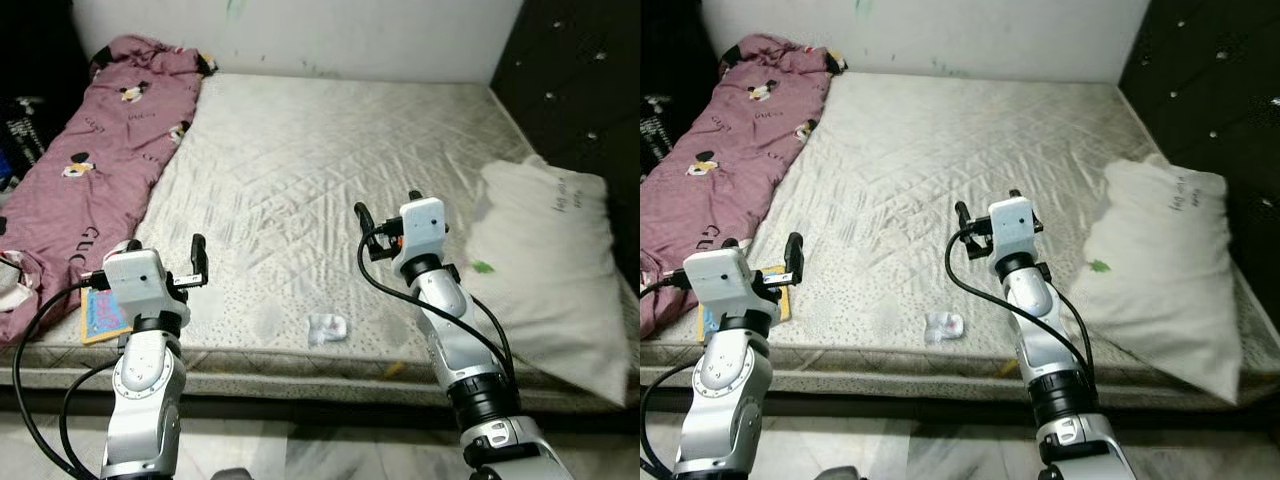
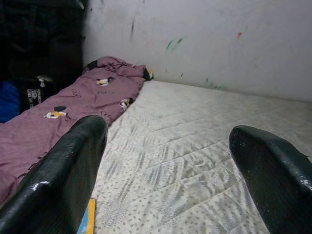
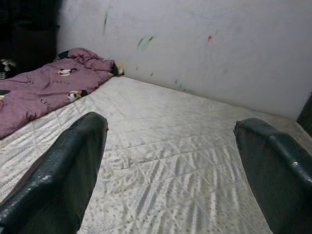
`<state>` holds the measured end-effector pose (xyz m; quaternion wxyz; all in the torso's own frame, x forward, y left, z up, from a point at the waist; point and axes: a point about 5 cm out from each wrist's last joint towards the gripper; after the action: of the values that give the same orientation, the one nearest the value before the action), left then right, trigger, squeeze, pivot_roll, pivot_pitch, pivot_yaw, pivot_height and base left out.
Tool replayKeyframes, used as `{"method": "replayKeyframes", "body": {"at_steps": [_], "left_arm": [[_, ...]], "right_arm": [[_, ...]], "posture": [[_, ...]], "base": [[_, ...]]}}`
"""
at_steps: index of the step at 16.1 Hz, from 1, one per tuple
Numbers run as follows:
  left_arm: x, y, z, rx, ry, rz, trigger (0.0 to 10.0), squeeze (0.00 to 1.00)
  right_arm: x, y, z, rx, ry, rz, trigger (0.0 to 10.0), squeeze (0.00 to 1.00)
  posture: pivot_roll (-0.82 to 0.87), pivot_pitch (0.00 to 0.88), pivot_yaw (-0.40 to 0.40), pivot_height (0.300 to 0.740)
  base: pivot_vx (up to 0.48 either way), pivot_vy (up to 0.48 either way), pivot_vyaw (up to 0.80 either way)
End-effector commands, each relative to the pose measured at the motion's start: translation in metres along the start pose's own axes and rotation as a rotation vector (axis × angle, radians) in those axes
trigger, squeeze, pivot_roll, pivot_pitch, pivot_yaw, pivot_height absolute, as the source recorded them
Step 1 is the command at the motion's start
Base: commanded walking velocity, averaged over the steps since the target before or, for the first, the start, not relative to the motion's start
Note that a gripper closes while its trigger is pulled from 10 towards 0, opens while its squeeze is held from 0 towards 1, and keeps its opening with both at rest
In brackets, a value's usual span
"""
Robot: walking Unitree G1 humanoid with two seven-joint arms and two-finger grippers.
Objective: Clean up the room
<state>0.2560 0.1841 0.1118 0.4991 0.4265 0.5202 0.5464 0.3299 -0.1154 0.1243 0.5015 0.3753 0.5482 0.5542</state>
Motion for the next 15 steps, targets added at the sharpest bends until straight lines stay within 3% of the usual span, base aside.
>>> {"method": "replayKeyframes", "body": {"at_steps": [1,7,15], "left_arm": [[-0.0016,0.0035,0.0004,-0.017,-0.013,0.003,10.0,0.0],[-0.0024,0.0047,0.0011,-0.028,-0.026,-0.005,10.0,0.0],[-0.0014,0.002,0.0021,-0.006,0.007,-0.001,10.0,0.0]], "right_arm": [[-0.0001,0.0037,0.0036,-0.011,0.001,0.003,10.0,0.0],[0.003,0.0039,0.0061,-0.013,0.005,0.002,10.0,0.0],[-0.0002,0.0011,0.0063,-0.009,-0.004,0.0,10.0,0.0]], "posture": [[0.07,0.029,-0.028,0.74],[0.07,0.021,-0.026,0.74],[0.07,0.021,-0.025,0.74]], "base": [[0.368,0.0,0.0],[0.406,0.0,0.0],[0.0,0.0,0.0]]}}
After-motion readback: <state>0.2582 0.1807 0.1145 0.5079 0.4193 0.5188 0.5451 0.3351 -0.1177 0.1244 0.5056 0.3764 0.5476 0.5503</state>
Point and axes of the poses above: a point about 5 cm out from each wrist's last joint towards the gripper, its own z axis pointing out of the wrist towards the gripper, its own y axis along the axis of the wrist's last joint, x = y × z
